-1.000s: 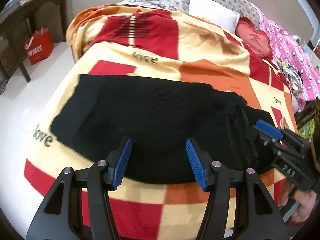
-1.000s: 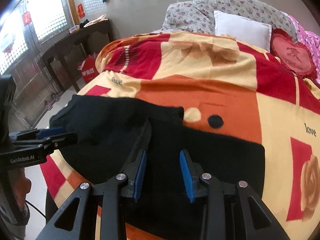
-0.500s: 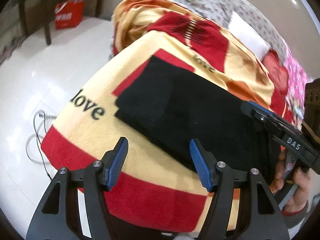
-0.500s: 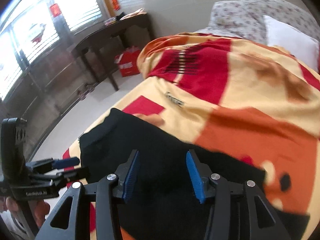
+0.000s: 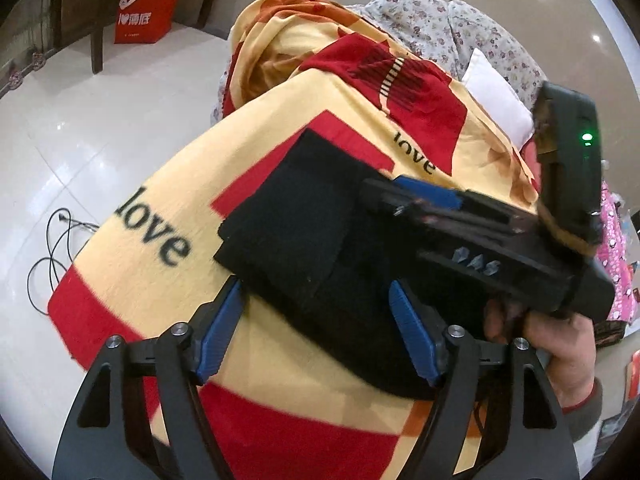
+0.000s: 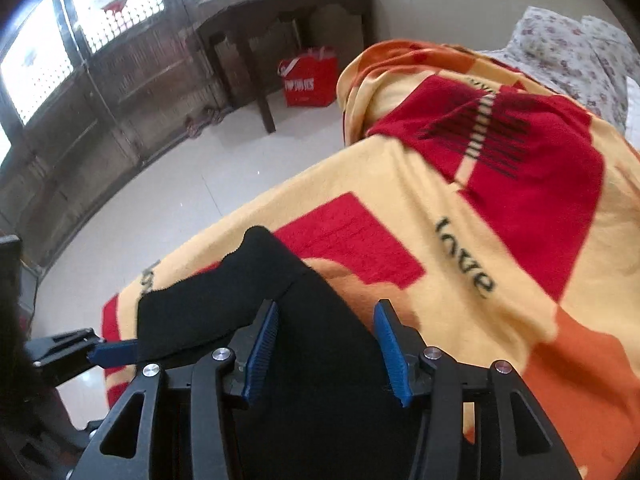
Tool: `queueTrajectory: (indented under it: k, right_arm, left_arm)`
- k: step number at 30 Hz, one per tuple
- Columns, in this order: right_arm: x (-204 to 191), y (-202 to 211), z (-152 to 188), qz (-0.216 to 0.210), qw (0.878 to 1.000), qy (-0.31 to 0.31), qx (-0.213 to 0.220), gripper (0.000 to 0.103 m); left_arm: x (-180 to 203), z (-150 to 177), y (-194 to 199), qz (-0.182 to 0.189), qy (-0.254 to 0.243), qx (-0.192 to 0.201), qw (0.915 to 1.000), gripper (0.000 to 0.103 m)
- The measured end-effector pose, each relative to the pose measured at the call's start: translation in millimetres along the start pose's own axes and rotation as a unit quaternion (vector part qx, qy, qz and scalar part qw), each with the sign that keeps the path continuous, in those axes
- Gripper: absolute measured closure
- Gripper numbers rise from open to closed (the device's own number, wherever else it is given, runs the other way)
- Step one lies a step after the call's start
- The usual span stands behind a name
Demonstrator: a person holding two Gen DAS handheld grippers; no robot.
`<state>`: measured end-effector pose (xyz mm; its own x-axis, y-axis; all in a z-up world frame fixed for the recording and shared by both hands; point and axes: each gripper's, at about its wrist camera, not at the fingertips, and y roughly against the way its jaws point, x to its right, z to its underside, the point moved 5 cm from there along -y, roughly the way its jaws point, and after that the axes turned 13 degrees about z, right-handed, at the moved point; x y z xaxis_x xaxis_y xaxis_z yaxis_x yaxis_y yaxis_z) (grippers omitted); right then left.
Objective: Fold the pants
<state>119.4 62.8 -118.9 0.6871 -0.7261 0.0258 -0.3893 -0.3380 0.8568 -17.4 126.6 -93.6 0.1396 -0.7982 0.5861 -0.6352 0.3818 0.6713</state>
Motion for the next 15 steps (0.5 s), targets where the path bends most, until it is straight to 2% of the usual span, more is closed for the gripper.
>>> queueTrajectory:
  k: [1,3,4,5,7,11,13,14,15]
  right_arm:
    - [2.5,-1.3,0.6,-0.009,1.0,-0.015,0.003,0.056]
    - [7.4,-0.6,2.6,-0.033,0.999,-0.041,0.013,0.067]
    - [9.3,1.4,3.5,-0.038,0.998,-0.047,0.018,0.077]
    - [10.9,6.2,4.3,-0.043,0.997,-0.054,0.025,0.086]
    - [14.7,20.4,4.0,-0.052,0.995,-0.067,0.045,0.091]
    - [36.1,74.7,10.1,-0.062,0.986,-0.114,0.107,0.094]
    - [57.4,108.6,22.5,-0.064,0.976,-0.152,0.139,0.094]
    - [71.9,125.8,31.7,-0.052,0.972,-0.172,0.149,0.094]
    - [83.8,138.2,40.8,-0.039,0.969,-0.189,0.154,0.094]
  left_arm:
    - [1.2,-1.3,-1.9,0.0,-0.002,0.002,1.0,0.028]
    - [3.2,-3.8,-6.1,0.007,-0.006,0.003,0.9999,0.028]
    - [5.1,-4.4,-8.0,0.017,-0.009,0.0,0.9998,0.029]
    - [8.0,-4.8,-9.2,0.032,-0.009,-0.005,0.9994,0.045]
    - [16.3,-8.4,-8.4,0.049,-0.017,-0.009,0.9986,0.065]
    - [60.6,-16.2,15.0,0.085,-0.089,0.023,0.9922,0.073]
    - [88.8,-15.4,23.1,0.103,-0.128,0.027,0.986,0.073]
    - [109.8,-11.3,26.0,0.12,-0.155,0.026,0.9802,0.074]
    - [122.6,-7.3,26.4,0.133,-0.171,0.022,0.9759,0.079]
